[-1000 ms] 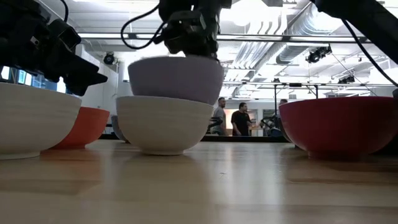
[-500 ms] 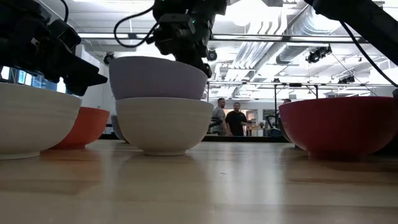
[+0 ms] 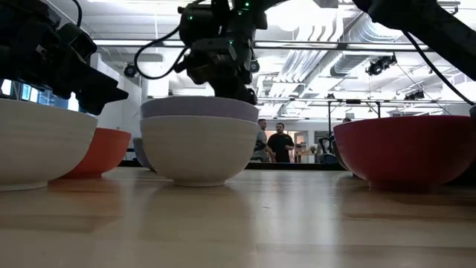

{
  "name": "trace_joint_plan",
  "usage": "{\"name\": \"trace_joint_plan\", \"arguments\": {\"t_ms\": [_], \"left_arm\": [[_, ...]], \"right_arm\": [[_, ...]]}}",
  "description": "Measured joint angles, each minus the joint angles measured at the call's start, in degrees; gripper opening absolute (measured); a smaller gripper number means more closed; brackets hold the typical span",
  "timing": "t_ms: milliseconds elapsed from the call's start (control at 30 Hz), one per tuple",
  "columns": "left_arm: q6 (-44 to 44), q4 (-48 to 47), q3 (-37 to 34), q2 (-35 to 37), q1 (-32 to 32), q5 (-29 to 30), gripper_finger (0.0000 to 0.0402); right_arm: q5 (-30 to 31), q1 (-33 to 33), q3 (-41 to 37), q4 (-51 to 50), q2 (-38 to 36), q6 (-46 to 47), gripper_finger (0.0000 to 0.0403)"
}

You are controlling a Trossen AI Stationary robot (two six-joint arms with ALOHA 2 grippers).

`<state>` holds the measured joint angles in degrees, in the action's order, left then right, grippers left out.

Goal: Nest bowls inside each other
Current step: Stack the purple bowl on top of the left white bowl

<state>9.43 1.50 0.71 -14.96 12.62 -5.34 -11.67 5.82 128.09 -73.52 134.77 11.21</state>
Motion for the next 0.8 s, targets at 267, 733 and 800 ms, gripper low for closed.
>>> {"name": "trace_joint_plan", "arguments": {"t_ms": [267,733,800], "left_arm": [[0.13,0.00,0.01,0.00,0.00,-0.02,0.0179],[0.42,0.00,0.00,0.00,-0.01,-0.02,0.0179],[0.43,0.00,0.01,0.00,-0.01,-0.02,0.0179]], "right_arm": [[2.47,0.00,0.00,-4.04,0.23,-0.23,0.0000],[4.20,0.11,0.00,-5.79,0.23,0.28,0.0014],[4.06,0.11,0.00,-5.79,0.23,0.28,0.0031]]}}
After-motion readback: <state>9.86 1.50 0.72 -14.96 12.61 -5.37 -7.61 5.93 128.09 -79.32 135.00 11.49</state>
